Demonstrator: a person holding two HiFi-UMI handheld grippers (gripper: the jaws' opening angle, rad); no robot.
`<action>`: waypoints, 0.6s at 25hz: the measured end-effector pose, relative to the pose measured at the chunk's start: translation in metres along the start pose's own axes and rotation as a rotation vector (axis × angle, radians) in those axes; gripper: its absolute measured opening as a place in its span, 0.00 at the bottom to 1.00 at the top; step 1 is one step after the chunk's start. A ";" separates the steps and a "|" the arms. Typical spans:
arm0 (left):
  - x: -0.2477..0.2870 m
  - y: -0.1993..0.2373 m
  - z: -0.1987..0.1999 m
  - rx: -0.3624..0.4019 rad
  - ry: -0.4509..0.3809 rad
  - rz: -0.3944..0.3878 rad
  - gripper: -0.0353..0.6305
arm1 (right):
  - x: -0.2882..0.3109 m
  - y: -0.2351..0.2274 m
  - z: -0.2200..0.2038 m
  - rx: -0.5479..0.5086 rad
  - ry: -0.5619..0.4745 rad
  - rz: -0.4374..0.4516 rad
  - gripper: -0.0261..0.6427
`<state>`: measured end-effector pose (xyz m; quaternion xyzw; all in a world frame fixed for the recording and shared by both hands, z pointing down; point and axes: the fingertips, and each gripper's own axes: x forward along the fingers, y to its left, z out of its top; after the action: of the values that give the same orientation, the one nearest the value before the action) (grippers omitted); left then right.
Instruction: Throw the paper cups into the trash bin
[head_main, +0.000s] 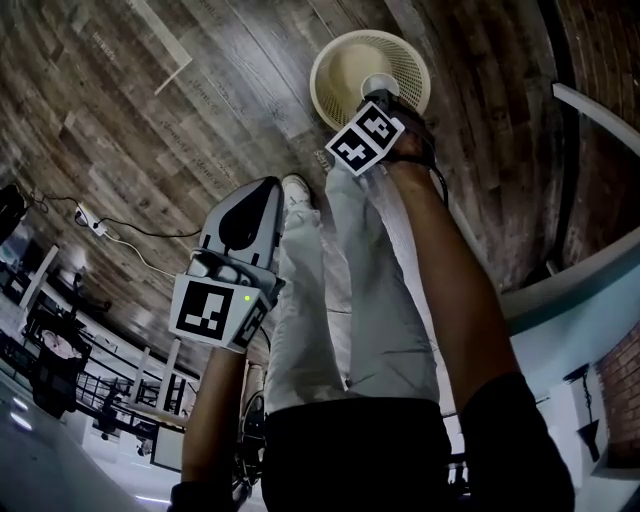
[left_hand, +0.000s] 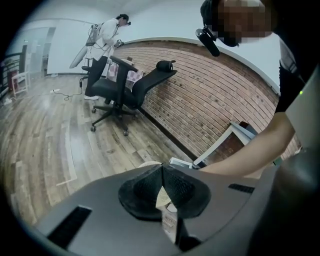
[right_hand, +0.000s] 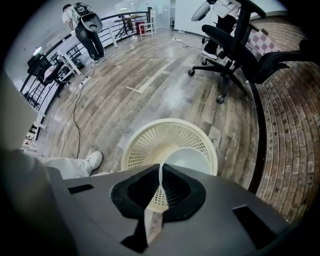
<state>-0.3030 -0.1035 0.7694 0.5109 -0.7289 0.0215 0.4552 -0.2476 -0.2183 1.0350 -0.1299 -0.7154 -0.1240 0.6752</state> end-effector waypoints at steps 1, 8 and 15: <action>0.002 0.001 -0.003 -0.005 0.007 0.000 0.06 | 0.006 0.001 -0.001 0.000 0.001 0.005 0.06; 0.023 0.005 -0.018 -0.041 0.029 -0.008 0.06 | 0.039 0.002 -0.008 0.002 0.014 0.005 0.06; 0.034 -0.002 -0.019 -0.089 0.028 -0.028 0.06 | 0.043 -0.002 -0.011 0.105 -0.015 0.005 0.07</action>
<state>-0.2912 -0.1197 0.8030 0.5000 -0.7155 -0.0101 0.4878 -0.2402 -0.2231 1.0786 -0.0971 -0.7258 -0.0835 0.6759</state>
